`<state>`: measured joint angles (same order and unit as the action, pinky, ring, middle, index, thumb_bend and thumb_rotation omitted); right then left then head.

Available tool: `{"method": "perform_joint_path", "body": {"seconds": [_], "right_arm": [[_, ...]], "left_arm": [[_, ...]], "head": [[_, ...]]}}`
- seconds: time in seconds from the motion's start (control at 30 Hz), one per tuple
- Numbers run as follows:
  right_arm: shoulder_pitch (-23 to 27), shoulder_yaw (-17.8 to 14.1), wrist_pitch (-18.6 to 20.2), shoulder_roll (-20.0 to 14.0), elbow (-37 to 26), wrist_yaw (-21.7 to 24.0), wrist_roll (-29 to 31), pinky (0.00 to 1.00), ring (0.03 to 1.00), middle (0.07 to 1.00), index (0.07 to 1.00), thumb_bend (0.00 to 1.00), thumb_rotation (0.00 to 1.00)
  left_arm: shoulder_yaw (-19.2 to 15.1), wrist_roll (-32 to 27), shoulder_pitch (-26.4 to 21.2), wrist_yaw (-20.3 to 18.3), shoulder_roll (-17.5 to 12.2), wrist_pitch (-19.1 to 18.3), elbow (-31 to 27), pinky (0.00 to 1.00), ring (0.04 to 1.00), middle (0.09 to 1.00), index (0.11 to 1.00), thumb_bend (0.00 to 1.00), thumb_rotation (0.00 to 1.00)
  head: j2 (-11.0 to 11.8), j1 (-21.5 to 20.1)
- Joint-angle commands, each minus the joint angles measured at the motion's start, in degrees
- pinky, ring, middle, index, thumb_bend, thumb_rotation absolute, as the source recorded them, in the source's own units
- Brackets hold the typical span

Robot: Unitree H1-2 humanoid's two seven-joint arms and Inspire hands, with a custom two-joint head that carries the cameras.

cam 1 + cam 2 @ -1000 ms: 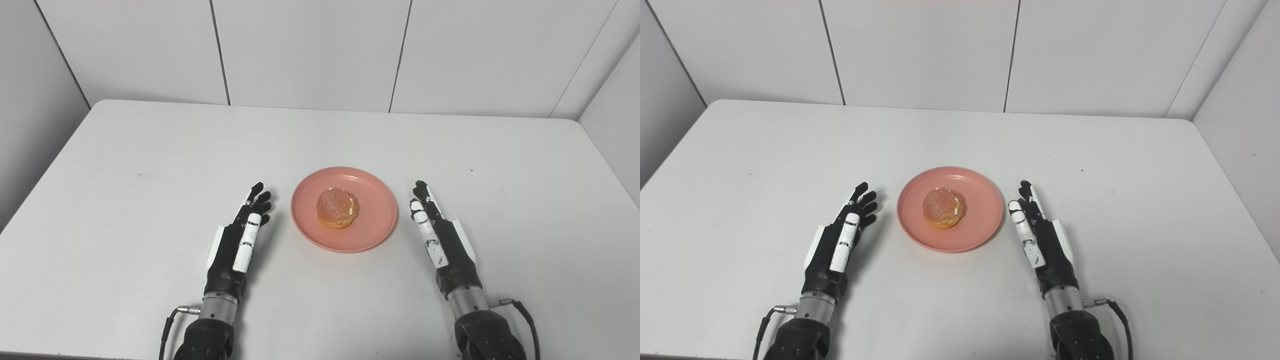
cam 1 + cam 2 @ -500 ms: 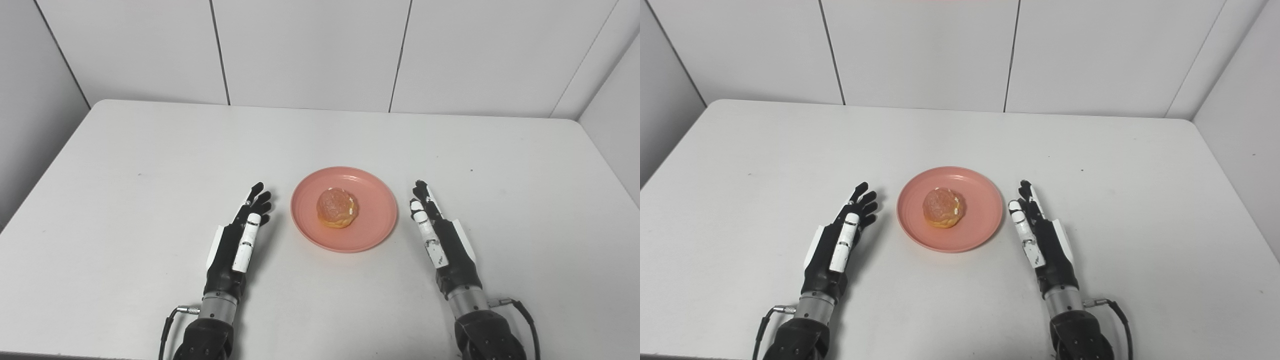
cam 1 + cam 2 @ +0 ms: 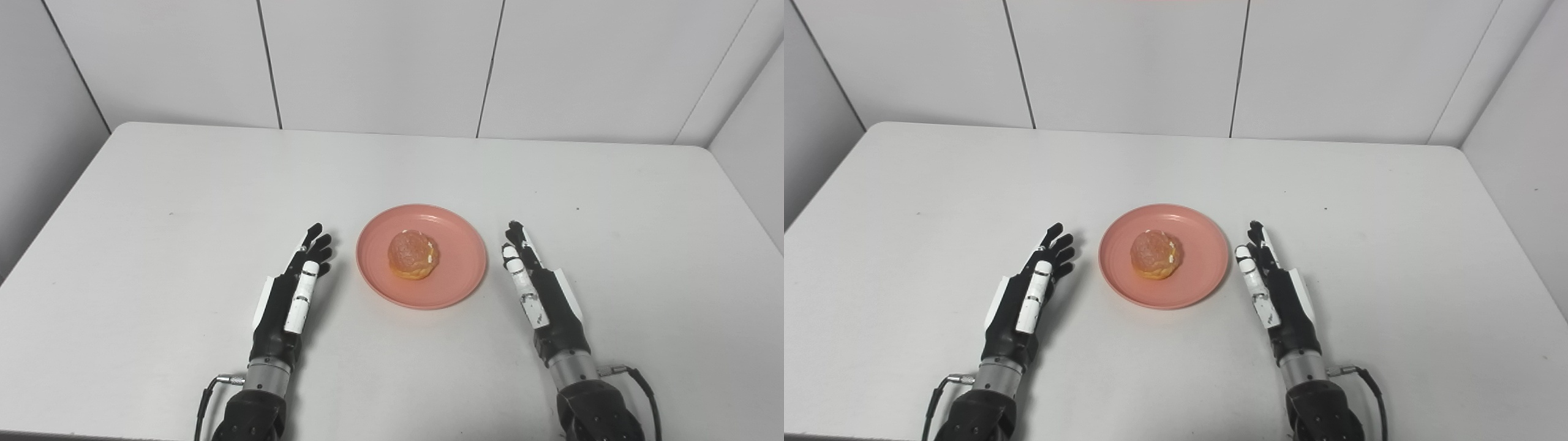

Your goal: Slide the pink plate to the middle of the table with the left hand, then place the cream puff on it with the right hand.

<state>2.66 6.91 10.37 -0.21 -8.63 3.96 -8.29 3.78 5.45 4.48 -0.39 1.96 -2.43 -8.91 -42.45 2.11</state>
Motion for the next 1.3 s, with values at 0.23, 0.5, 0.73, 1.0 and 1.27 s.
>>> {"method": "perform_joint_path", "body": {"seconds": [0.23, 0.5, 0.73, 1.0, 1.27], "right_arm": [[1.39, 0.04, -0.46, 0.17, -1.30, -0.43, -0.21, 0.94, 0.957, 0.977, 0.982, 0.26, 1.00], [1.42, 0.07, -0.39, 0.13, -1.47, -0.33, -0.13, 0.94, 0.959, 0.979, 0.983, 0.26, 1.00], [1.35, 0.07, -0.13, 0.17, -1.62, -0.38, -0.23, 0.94, 0.958, 0.977, 0.982, 0.26, 1.00], [1.42, 0.08, 0.04, 0.10, -1.67, -0.32, -0.36, 0.93, 0.954, 0.976, 0.982, 0.27, 1.00], [1.45, 0.01, -0.19, 0.19, -1.33, -0.34, -0.10, 0.95, 0.960, 0.979, 0.984, 0.28, 1.00]], "left_arm": [[-0.12, 0.30, 1.04, 0.01, -0.90, 0.91, -0.46, 0.91, 0.910, 0.918, 0.911, 0.48, 1.00], [-0.10, 0.09, 1.04, -0.29, -1.11, 0.66, -0.57, 0.92, 0.916, 0.924, 0.916, 0.49, 1.00], [-0.19, 0.21, 1.04, -0.04, -0.94, 0.76, -0.49, 0.91, 0.912, 0.919, 0.913, 0.49, 1.00], [-0.25, 0.20, 1.01, 0.00, -0.92, 0.51, -0.66, 0.91, 0.911, 0.918, 0.910, 0.48, 1.00], [-0.20, 0.27, 0.97, -0.14, -1.07, 0.58, -0.52, 0.91, 0.914, 0.922, 0.917, 0.49, 1.00]], "head": [[-0.07, 0.09], [-0.13, 0.08], [-0.05, 0.05], [-0.03, 0.07], [0.00, 0.05]]}}
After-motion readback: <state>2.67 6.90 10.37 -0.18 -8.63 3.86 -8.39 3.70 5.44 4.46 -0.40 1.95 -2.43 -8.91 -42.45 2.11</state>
